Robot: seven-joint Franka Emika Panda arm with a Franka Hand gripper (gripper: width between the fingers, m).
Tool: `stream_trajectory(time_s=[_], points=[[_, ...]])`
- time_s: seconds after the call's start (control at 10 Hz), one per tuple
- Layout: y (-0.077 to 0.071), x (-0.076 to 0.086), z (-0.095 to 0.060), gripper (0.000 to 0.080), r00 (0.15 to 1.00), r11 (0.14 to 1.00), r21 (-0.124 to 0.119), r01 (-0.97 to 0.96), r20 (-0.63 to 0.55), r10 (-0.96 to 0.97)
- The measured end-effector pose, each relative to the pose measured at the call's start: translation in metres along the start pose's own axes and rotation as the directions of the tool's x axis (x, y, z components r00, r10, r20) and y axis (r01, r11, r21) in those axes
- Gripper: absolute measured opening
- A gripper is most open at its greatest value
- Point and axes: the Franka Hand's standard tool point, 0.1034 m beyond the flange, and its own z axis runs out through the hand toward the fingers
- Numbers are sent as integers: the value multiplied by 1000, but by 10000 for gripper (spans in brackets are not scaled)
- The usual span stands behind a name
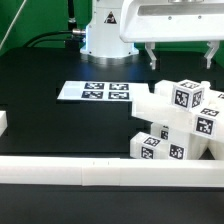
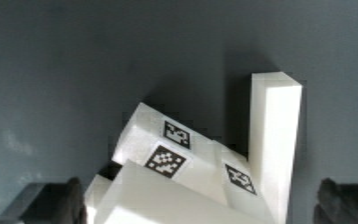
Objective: Assemble chair
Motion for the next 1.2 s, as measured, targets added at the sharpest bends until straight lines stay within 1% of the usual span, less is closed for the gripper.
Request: stream_trajectory(time_s=[0.1,0.2,0.3,0.4,0.5,0.6,0.7,0.8,0.9,1.0,1.1,1.2], points=[[0,-3,2,649,1000,1000,-2,-4,15,4],[-1,-15,12,649,1000,1000,1,-22,3,22],[-1,-31,21,649,999,1000,-4,-16,41,16],[1,-41,24,649,993,1000,-13,-2,122,4],[2,-38,21,649,981,1000,-20,-8,195,12],[2,-35,21,649,973,1000,-23,-11,229,16],[3,-36,21,649,959,999,-30,-12,282,19],[2,-33,22,649,965,1000,-27,-12,260,18],[1,-38,25,649,970,999,-15,-35,242,38],[-3,-50,32,649,972,999,-14,-38,233,40],[-10,-64,40,649,973,999,-16,-31,227,33],[-13,-73,49,649,978,1000,-17,-18,208,21]])
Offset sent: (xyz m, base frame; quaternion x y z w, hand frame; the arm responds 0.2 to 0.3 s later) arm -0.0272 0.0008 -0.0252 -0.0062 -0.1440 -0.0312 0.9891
